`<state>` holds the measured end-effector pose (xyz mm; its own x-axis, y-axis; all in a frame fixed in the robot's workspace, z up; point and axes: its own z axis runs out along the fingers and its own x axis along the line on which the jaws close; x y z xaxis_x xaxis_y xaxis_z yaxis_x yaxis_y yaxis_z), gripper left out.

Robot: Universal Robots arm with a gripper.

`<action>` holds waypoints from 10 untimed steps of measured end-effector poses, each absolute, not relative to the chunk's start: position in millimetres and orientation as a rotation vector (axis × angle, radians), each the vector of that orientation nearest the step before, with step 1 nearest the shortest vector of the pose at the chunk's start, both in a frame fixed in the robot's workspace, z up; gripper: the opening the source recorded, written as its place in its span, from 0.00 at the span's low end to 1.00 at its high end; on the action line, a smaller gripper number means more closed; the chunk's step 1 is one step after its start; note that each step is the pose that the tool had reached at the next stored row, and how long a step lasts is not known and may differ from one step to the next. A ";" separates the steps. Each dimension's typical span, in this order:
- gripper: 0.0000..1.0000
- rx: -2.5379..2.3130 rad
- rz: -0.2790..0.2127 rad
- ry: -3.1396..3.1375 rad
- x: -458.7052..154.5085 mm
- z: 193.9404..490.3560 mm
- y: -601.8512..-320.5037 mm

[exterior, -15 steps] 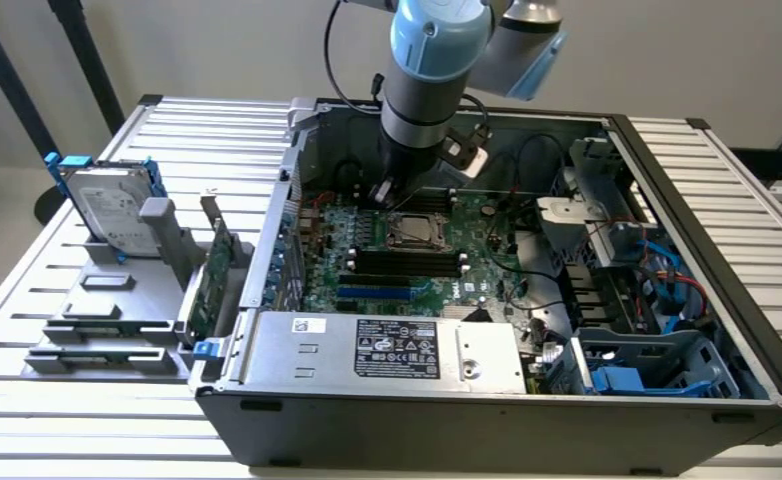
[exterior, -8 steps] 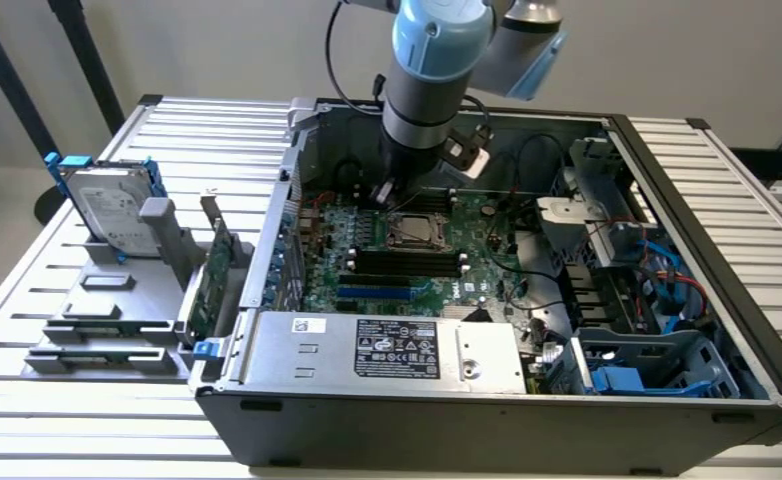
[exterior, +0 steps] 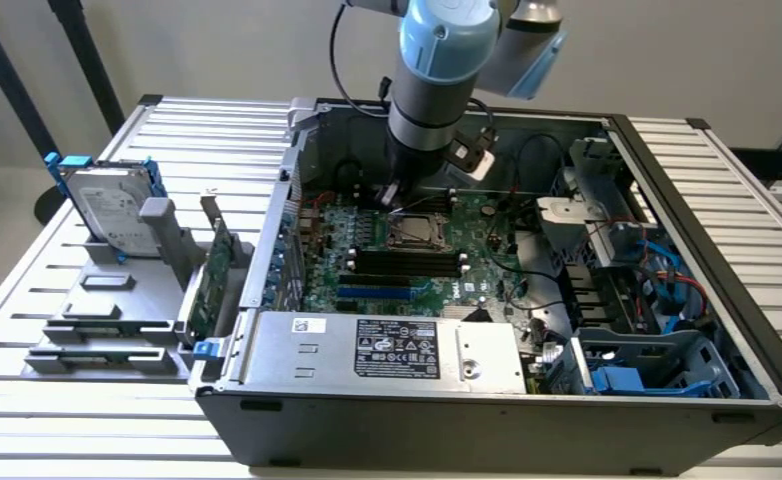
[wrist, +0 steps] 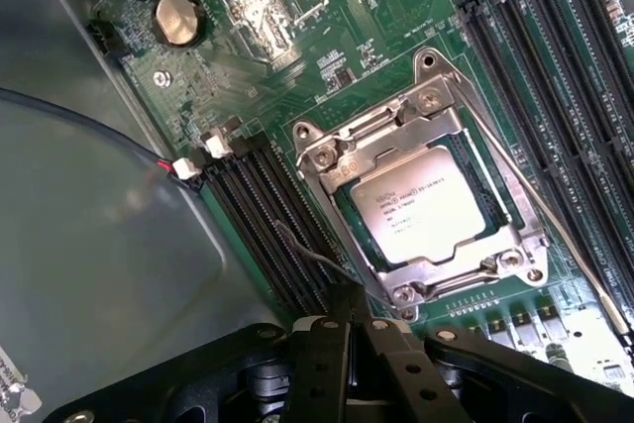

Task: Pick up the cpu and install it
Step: 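Install the first cpu locking lever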

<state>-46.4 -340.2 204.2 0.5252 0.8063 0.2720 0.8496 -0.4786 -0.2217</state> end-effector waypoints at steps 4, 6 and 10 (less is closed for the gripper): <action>0.11 -2.444 -0.183 -1.376 -41.5 202.1 -338.9; 0.11 -2.445 -0.182 -1.377 -38.9 200.9 -338.2; 0.11 -2.448 -0.180 -1.378 -34.5 198.9 -337.3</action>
<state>-34.5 -337.3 198.9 0.5252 0.8086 0.2652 0.8496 -0.4804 -0.2177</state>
